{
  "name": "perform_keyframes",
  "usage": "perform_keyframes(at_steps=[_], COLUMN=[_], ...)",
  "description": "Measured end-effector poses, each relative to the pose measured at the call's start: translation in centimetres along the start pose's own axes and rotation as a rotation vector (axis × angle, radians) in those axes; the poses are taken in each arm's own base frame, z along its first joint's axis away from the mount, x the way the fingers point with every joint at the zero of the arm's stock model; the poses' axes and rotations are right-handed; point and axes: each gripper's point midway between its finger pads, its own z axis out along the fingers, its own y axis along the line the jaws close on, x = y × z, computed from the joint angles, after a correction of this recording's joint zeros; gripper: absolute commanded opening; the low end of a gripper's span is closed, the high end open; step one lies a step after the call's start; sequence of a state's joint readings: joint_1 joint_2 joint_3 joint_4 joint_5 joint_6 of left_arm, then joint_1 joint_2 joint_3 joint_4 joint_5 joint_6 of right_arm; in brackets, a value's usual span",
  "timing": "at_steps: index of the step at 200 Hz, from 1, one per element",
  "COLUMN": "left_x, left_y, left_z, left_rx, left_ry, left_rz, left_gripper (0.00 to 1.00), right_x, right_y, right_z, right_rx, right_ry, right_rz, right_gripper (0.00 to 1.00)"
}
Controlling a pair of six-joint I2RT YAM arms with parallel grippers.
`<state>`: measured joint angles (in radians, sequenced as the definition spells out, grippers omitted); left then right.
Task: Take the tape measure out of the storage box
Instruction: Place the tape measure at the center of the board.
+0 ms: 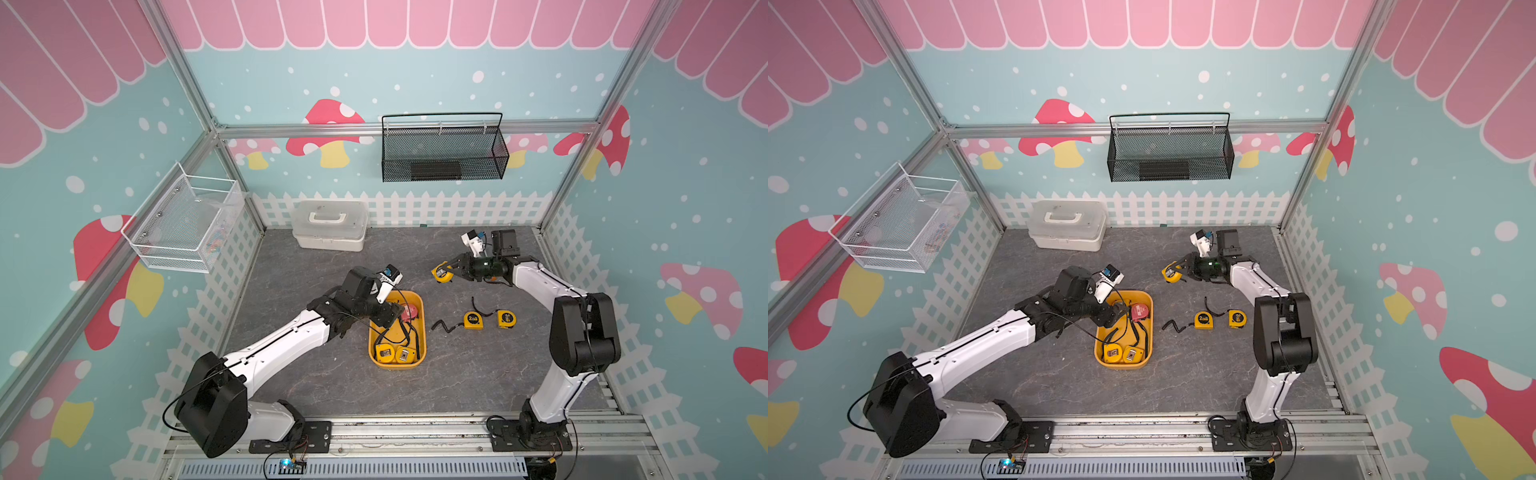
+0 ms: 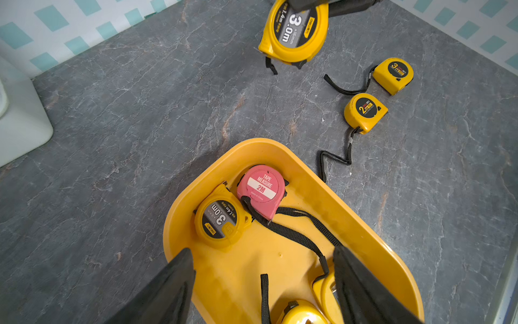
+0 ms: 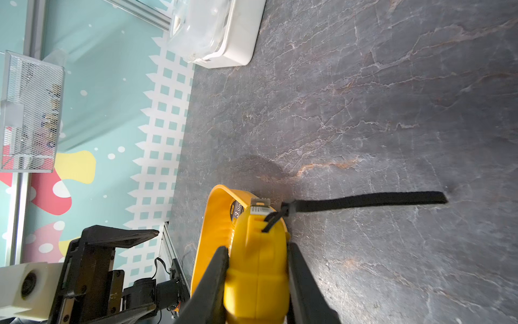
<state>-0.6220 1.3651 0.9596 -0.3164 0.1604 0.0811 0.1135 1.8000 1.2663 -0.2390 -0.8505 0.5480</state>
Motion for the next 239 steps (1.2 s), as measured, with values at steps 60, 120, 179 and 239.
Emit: perform_keyframes(at_steps=[60, 120, 179, 239], left_x=[0.0, 0.1, 0.2, 0.4], left_y=[0.0, 0.0, 0.0, 0.0], left_z=[0.0, 0.0, 0.0, 0.1], left_rx=[0.001, 0.001, 0.001, 0.001], left_ry=[0.0, 0.002, 0.003, 0.007], left_rz=[-0.003, -0.011, -0.018, -0.026], left_gripper=[0.79, 0.79, 0.79, 0.79], right_x=[4.3, 5.7, 5.9, 5.8], right_y=[-5.6, -8.6, -9.8, -10.0], right_z=[1.8, 1.0, 0.7, 1.0], right_rx=[0.12, 0.217, 0.22, 0.192], right_ry=[0.113, 0.147, 0.151, 0.153], right_rz=[0.081, 0.1, 0.106, 0.104], right_gripper=[0.27, 0.27, 0.27, 0.31])
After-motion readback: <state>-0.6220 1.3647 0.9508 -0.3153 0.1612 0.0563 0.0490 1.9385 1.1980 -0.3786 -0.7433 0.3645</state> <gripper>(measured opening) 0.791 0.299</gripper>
